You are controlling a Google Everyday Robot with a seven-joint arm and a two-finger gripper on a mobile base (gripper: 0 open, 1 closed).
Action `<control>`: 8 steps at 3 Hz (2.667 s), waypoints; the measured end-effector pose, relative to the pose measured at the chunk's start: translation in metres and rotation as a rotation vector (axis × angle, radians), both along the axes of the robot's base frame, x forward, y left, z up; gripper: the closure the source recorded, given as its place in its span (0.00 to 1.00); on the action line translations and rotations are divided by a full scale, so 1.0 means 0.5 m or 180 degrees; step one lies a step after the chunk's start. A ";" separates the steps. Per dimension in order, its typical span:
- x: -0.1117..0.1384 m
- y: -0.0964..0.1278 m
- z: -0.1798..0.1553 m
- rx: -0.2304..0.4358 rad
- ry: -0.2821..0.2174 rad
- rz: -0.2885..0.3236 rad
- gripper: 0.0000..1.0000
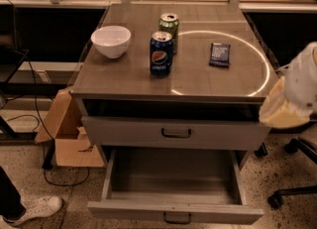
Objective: Close middle drawer
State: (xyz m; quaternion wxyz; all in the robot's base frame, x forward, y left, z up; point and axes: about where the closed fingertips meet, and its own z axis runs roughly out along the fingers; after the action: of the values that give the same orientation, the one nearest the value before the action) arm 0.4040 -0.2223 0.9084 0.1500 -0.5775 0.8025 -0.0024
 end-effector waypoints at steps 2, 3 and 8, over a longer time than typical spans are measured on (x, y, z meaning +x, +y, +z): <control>-0.054 -0.022 -0.172 0.0028 0.0088 -0.0420 1.00; -0.054 -0.022 -0.172 0.0028 0.0088 -0.0420 1.00; -0.222 0.025 -0.384 0.0604 0.0371 -0.0293 1.00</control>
Offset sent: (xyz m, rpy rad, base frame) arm -0.0453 -0.0167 -0.1386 -0.0046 0.0571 -0.2485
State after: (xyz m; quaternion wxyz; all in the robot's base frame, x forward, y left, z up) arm 0.2932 -0.2097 0.7161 0.1569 -0.5225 0.8321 0.1002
